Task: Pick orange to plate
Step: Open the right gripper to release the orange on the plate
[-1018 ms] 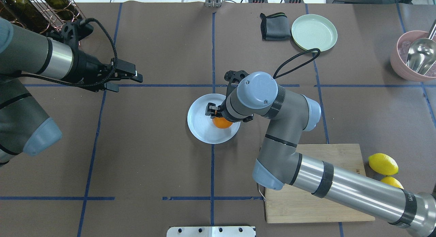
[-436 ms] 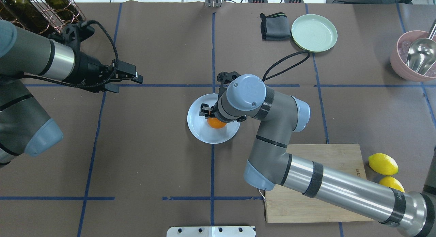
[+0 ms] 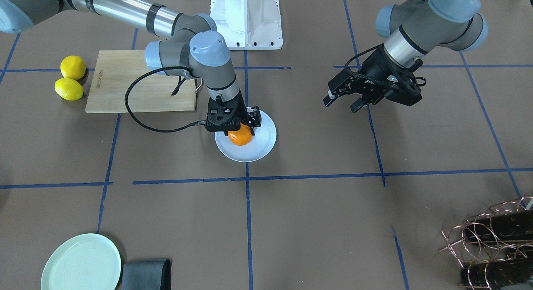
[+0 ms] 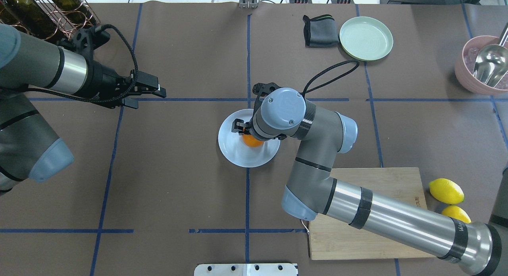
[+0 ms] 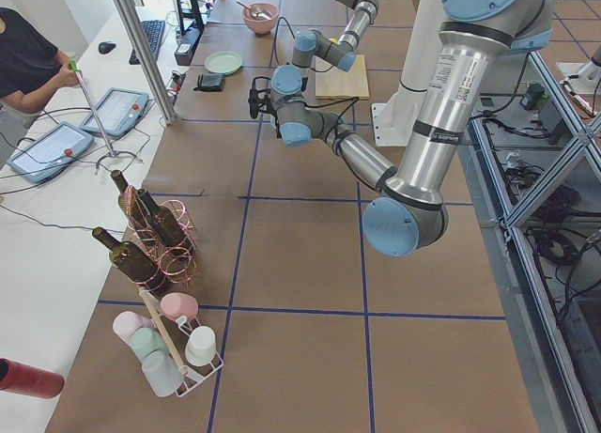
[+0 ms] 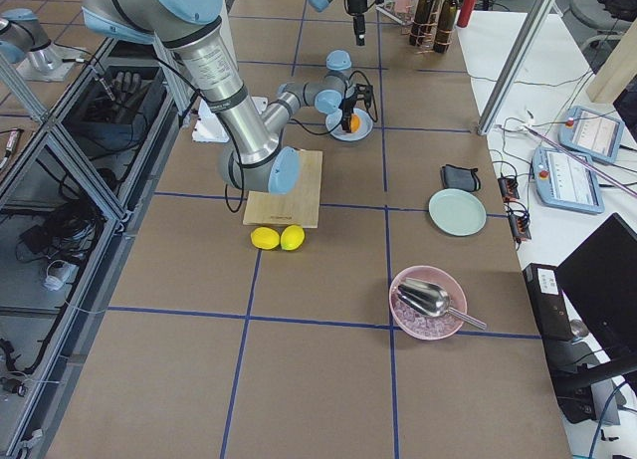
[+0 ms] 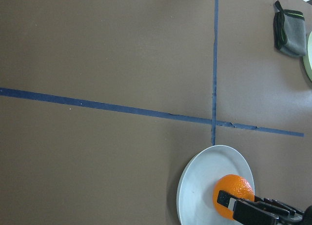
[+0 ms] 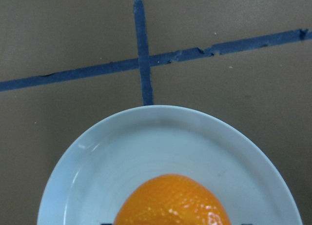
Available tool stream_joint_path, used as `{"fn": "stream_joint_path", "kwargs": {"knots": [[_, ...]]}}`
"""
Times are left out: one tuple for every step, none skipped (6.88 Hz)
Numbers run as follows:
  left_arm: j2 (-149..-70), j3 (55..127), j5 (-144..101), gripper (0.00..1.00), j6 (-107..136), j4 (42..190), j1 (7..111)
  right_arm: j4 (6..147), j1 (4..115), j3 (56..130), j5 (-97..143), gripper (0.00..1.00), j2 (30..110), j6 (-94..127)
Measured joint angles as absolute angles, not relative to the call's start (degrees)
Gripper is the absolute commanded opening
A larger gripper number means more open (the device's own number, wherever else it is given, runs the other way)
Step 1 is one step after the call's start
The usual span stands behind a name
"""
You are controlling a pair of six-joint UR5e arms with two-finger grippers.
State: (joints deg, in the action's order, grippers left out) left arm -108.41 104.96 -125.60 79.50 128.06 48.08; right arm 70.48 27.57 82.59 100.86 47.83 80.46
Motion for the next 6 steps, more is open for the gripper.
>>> {"fn": "stream_joint_path", "kwargs": {"knots": [[-108.42, 104.95, -125.60, 1.00, 79.48, 128.06, 48.08, 70.44, 27.48, 82.37, 100.23, 1.00, 47.38, 80.52], [-108.36, 104.94, -125.59, 1.00, 79.38, 128.06, 48.12, 70.46, 27.65, 83.07, 100.08, 1.00, 47.44, 80.50], [-107.95, 104.74, -125.57, 1.00, 77.98, 128.04, 48.25, 71.89, 28.74, 86.83, 101.03, 1.00, 48.91, 80.27], [-106.44, 104.40, -125.54, 1.00, 73.60, 127.98, 48.68, 75.66, 31.55, 93.84, 104.40, 1.00, 52.12, 79.56], [-103.55, 104.18, -125.54, 1.00, 66.11, 127.92, 49.96, 80.09, 36.02, 101.82, 109.93, 1.00, 56.16, 77.94], [-100.07, 104.13, -125.59, 1.00, 57.89, 127.89, 52.14, 82.96, 41.49, 108.62, 116.07, 1.00, 61.31, 74.52]]}}
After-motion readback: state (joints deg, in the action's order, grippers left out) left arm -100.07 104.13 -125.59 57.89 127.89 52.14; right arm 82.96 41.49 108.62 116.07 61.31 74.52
